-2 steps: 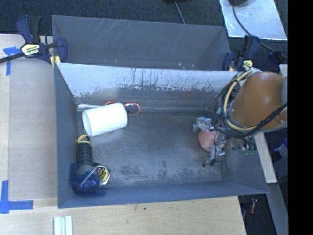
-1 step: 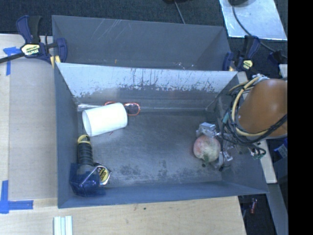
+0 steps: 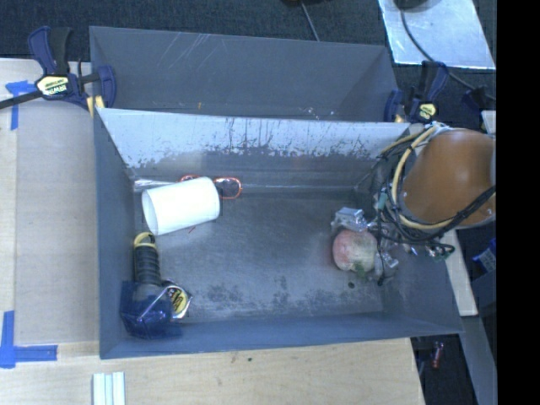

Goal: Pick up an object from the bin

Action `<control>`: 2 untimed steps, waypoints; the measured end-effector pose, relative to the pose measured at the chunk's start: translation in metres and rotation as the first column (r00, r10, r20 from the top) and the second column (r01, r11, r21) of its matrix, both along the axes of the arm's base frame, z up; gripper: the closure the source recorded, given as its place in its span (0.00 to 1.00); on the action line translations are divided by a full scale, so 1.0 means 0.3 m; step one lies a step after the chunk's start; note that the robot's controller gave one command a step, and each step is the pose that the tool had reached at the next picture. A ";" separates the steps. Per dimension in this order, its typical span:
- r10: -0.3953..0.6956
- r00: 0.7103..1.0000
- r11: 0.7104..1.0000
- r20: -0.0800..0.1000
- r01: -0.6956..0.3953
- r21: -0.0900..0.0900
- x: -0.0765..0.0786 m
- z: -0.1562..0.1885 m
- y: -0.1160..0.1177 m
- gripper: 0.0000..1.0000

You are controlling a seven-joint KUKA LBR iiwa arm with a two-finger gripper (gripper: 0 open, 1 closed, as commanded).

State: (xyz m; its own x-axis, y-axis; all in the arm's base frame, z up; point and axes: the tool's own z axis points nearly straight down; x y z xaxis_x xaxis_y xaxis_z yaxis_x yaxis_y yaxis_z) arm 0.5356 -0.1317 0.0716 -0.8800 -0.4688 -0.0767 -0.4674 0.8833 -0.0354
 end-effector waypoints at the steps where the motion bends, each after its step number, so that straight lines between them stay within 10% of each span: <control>1: -0.130 0.992 0.991 -0.010 0.130 0.011 -0.053 0.021 -0.005 0.00; 2: -0.007 1.000 1.000 0.006 0.006 0.002 0.048 0.000 0.077 1.00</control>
Offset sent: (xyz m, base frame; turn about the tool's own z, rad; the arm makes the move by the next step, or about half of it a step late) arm 0.0121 0.0232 -0.0016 0.0051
